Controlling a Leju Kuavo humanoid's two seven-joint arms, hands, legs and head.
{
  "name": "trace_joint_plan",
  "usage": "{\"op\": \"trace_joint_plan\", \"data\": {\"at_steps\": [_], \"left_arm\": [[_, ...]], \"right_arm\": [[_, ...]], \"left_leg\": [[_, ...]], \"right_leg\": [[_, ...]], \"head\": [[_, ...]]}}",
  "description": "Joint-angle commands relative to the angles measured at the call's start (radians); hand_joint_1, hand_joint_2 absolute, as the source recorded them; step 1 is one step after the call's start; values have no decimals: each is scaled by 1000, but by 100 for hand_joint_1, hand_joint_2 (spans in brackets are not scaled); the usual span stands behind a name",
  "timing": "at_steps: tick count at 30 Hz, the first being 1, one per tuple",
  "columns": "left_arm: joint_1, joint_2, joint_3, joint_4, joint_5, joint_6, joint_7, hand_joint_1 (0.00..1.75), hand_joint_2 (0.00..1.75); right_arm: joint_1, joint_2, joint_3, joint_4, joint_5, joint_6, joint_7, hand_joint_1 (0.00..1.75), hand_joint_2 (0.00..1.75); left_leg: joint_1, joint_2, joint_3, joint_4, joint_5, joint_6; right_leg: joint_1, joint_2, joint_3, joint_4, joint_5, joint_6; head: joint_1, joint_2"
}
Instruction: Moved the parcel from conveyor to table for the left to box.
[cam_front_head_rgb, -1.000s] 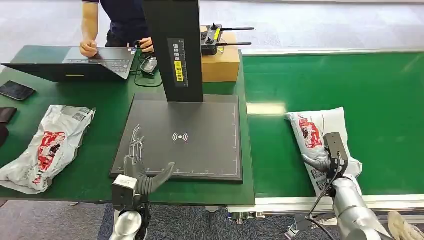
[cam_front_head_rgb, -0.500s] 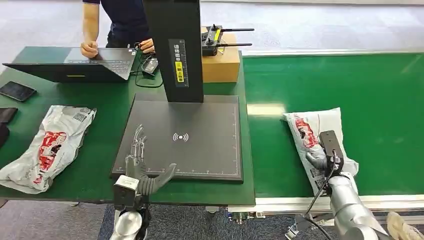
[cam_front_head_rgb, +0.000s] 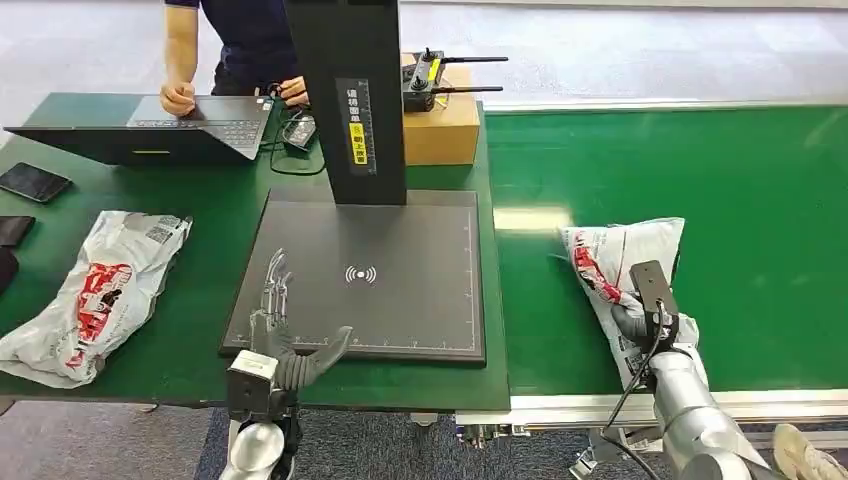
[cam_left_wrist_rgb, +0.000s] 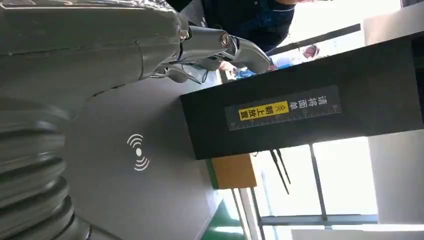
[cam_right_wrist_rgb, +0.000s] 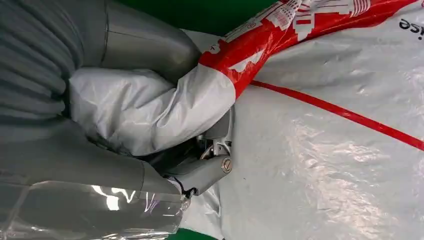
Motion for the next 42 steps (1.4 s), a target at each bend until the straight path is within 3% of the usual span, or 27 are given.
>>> {"op": "trace_joint_plan", "data": {"at_steps": [1, 5, 12, 16, 19, 24, 35, 42], "left_arm": [[-8, -1, 7, 31, 1, -2, 6, 0, 175], [-14, -3, 4, 46, -4, 6, 7, 0, 175], [-19, 2, 0, 44, 14, 27, 4, 0, 175], [-24, 13, -13, 39, 33, 44, 4, 0, 175], [-23, 18, -11, 31, 36, 47, 4, 0, 175], [-16, 19, 1, 7, 38, 46, 4, 0, 175], [-16, 26, 8, -1, 45, 63, 4, 0, 175], [9, 43, 4, -37, 60, 98, 4, 0, 175]], "right_arm": [[6, 31, 16, 67, -3, 4, 7, 143, 175], [1, 42, 31, 51, 10, -50, -25, 145, 175], [-3, 93, 140, -82, 35, -154, -180, 147, 175], [50, 146, 331, -324, 91, -309, -197, 134, 175], [138, 163, 474, -549, 81, -341, -153, 134, 175], [177, 157, 662, -715, 65, -390, -138, 127, 175], [94, 154, 811, -670, 211, -616, -116, 126, 175], [-5, 175, 849, -573, 143, -643, -168, 124, 175]], "left_leg": [[1, 1, 1, -2, 1, -1], [1, 2, 1, -3, 1, -1], [0, 3, -1, -1, 1, -1], [0, 6, -2, -1, 0, -1], [0, 5, -4, -1, 0, -2], [0, 5, -3, -2, -1, -2], [0, 3, -9, -1, 0, -1], [0, 4, -9, 0, 0, -1]], "right_leg": [[1, 0, 1, -2, 1, -3], [1, 0, 1, -3, 2, -4], [0, 2, -2, 0, 1, -3], [0, 5, -5, 1, 1, -3], [0, 4, -6, 1, 1, -4], [1, 4, -6, 1, 0, -5], [0, 2, -10, 1, 0, -3], [0, 4, -11, 2, 0, -3]], "head": [[0, 0], [0, 0], [0, 0], [0, 0], [0, 0], [0, 0], [0, 0], [0, 0]]}}
